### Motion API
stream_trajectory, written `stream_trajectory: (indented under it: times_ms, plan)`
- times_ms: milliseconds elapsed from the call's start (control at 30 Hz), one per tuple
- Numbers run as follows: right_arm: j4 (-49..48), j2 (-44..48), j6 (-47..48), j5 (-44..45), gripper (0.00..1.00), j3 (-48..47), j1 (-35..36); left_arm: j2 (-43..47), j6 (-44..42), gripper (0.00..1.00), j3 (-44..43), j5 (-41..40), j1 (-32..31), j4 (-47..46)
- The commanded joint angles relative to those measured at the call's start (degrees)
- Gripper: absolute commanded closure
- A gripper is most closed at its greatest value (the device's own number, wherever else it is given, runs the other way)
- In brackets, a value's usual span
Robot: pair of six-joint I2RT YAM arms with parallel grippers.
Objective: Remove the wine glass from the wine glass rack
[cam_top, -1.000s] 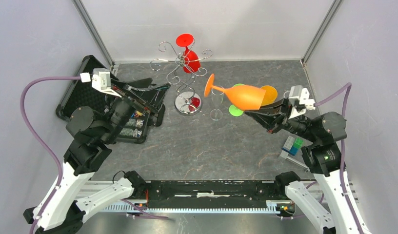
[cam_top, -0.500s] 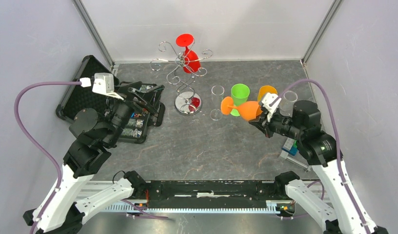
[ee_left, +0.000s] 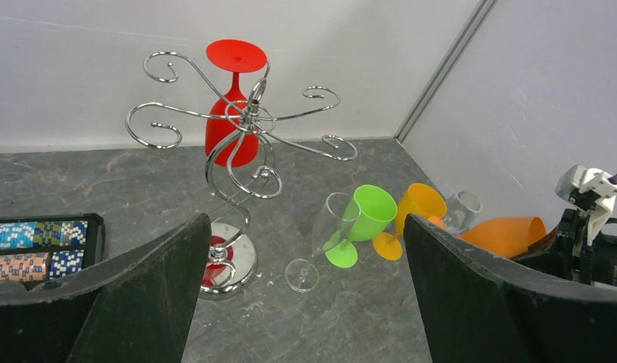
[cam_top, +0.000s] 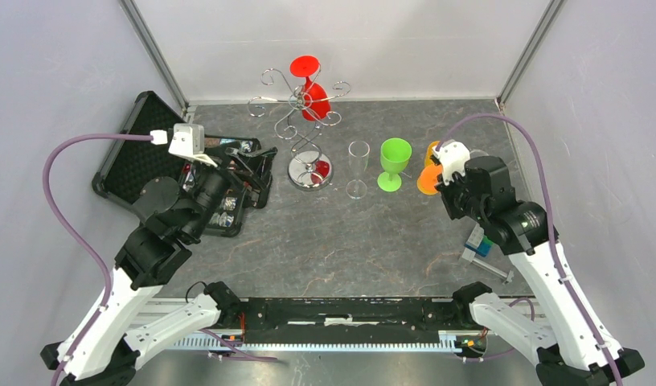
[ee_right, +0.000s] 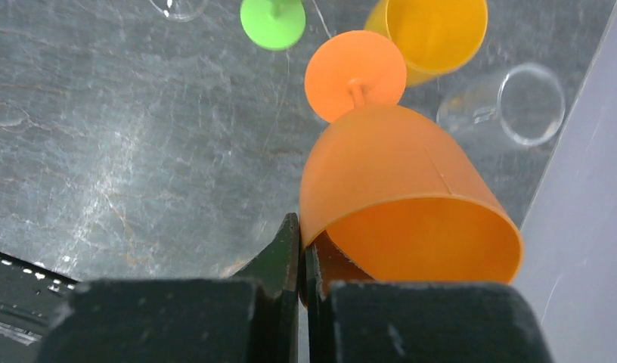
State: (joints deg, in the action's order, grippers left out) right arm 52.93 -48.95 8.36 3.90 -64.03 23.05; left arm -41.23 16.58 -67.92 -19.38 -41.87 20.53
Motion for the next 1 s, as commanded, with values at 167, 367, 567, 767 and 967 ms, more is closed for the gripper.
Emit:
stream_trajectory:
  times_ms: [167, 367, 567, 767, 967]
  plan:
    - [8.7, -1.4, -11.3, 9.6, 0.99, 0.0, 0.2, 1.1, -1.8, 0.0, 1.9, 0.0, -0.1, -2.3]
    - [9.0, -5.0, -13.7, 11.6, 0.85, 3.2, 0.1, 2.7, -2.2, 0.0, 2.9, -0.5, -0.1, -2.2]
    - [10.3, -7.7, -14.5, 13.0, 0.96, 8.2, 0.2, 3.5, -2.2, 0.0, 4.3, -0.8, -0.1, -3.1]
    - [10.8, -10.4, -15.8, 15.8, 0.9, 8.9, 0.1, 3.5, -2.5, 0.0, 4.6, -0.8, -0.1, -3.0]
    - [10.3, -10.9, -16.6, 17.9, 0.72, 7.6, -0.2, 4.2, -2.8, 0.0, 5.0, -1.1, -0.1, -3.0]
